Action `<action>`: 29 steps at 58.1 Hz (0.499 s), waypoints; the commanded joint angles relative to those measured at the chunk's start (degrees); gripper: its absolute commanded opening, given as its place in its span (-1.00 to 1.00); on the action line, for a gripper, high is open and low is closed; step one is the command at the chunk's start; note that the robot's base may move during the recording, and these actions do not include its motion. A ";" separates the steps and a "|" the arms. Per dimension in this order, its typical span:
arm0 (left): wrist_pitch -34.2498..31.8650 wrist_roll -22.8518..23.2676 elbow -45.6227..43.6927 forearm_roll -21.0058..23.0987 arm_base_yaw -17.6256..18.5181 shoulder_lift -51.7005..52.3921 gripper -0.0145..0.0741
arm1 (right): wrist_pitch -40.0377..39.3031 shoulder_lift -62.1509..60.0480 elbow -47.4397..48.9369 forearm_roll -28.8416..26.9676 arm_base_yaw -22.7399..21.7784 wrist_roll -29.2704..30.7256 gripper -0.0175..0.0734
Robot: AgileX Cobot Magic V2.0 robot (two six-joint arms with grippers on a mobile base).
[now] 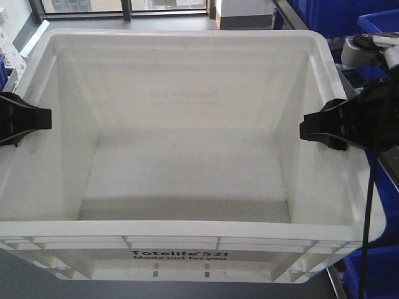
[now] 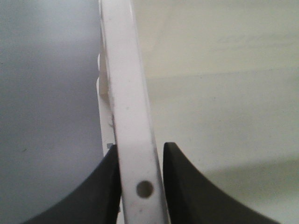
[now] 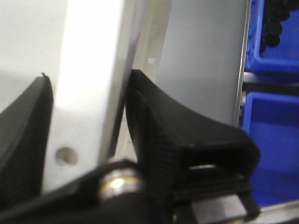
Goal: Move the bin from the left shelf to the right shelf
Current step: 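Hold the tote with both grippers while the base turns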
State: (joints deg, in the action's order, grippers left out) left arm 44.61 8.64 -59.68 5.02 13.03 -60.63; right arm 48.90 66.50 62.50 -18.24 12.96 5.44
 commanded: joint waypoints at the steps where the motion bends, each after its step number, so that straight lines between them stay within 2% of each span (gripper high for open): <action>1: -6.80 -2.38 -2.28 -1.70 0.15 1.66 -0.69 | -5.53 -2.02 2.26 -0.32 -0.41 2.64 -0.62; 29: -6.80 -2.38 -2.28 -1.70 0.15 1.66 -0.69 | -5.53 -2.02 2.26 -0.32 -0.41 2.64 -0.62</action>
State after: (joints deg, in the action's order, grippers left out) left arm 44.61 8.64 -59.68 5.04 13.03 -60.63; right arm 48.90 66.50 62.50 -18.23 12.96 5.44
